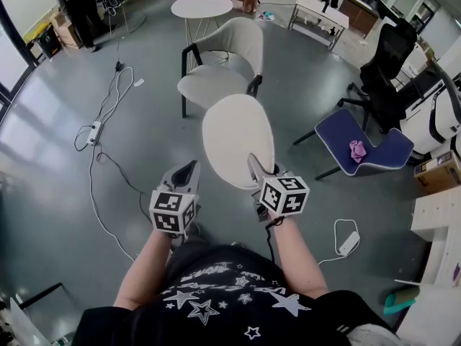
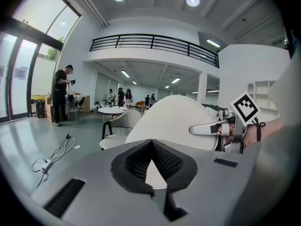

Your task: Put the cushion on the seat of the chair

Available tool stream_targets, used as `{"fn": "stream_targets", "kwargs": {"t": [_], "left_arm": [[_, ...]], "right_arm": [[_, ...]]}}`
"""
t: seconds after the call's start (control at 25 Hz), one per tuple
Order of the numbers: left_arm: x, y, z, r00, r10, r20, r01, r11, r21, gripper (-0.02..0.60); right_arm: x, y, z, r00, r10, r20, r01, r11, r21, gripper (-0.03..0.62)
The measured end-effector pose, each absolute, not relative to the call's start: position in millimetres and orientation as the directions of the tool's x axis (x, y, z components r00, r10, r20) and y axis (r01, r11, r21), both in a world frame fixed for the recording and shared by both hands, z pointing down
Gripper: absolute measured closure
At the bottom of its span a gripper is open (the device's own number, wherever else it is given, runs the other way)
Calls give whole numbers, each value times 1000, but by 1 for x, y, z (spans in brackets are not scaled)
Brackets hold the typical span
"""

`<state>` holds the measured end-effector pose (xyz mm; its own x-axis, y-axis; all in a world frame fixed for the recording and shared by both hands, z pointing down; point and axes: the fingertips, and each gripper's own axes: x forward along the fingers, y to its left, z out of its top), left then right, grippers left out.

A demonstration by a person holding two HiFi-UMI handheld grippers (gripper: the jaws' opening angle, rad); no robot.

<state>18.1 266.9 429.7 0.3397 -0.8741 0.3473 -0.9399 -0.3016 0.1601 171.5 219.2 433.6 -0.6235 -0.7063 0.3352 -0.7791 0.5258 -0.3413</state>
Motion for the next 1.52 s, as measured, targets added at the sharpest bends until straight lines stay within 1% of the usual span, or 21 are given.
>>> {"fn": "stream_targets", "kwargs": {"t": [0.32, 0.64, 0.92, 1.28, 1.52], "left_arm": [[23, 272, 424, 335, -882, 331, -940, -292, 174, 574], [10, 267, 430, 350, -880, 320, -933, -296, 207, 574], [-28, 244, 437, 362, -874, 323, -926, -299, 229, 574], [-81, 223, 445, 400, -859, 321, -910, -331, 247, 574], [-107, 219, 452, 423, -847, 323, -900, -350, 261, 574]], "right_arm": [[183, 229, 432, -620, -703, 348, -783, 528, -328, 542], [175, 220, 430, -610, -709, 355, -792, 523, -316, 542], [146, 197, 425, -608, -723, 329, -789, 503, -352, 542], [99, 182, 451, -554, -726, 407, -830, 442, -339, 540], [77, 183, 458, -546, -722, 425, -835, 425, -349, 540]]}}
